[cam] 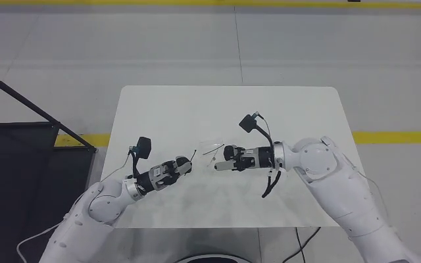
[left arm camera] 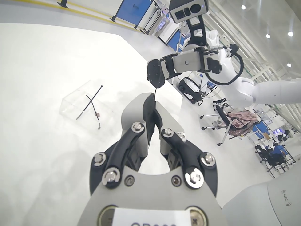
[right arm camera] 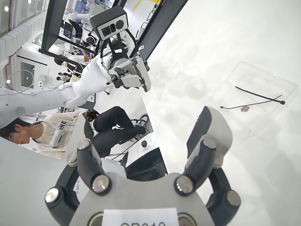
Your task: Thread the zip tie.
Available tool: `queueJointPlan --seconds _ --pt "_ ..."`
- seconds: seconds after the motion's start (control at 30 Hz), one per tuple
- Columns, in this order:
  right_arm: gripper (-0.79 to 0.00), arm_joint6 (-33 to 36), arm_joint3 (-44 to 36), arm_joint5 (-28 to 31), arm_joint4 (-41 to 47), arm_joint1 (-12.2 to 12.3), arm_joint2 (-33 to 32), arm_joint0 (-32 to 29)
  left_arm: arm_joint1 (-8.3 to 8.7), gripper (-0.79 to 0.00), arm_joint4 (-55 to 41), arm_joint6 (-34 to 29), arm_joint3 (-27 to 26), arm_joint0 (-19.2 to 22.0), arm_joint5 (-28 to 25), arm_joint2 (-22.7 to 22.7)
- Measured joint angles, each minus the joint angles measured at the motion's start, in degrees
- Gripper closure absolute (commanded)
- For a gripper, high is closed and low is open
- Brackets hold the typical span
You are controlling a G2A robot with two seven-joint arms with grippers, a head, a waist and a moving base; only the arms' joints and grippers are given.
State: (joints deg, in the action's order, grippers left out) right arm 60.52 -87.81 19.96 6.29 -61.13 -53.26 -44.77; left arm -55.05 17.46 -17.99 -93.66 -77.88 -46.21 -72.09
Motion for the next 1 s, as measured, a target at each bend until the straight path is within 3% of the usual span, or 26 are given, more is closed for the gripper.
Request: queueJointPlan --seconds 0.33,0.63,0.83,1.0 --pt "-0.785 -3.72 -0.05 1.11 2.11 -0.36 -0.37 -0.93 -0.48 0.0 -0.14 1.45 0.13 -0.14 1.67 1.06" --pt "-0.785 -2.99 0.67 1.41 3.11 -0.52 -0.05 -0.52 -0.64 0.0 -0.56 2.03 0.46 -0.06 1.67 1.32" --pt "-0.785 -8.03 -0.28 1.36 -0.01 -1.26 1.52 -0.65 -1.0 0.0 0.01 1.74 -0.56 0.05 3.42 2.5" --pt "-0.622 -10.11 1.93 2.7 -0.53 -2.06 2.61 0.77 -1.43 0.0 -0.46 1.54 0.11 0.85 3.64 3.79"
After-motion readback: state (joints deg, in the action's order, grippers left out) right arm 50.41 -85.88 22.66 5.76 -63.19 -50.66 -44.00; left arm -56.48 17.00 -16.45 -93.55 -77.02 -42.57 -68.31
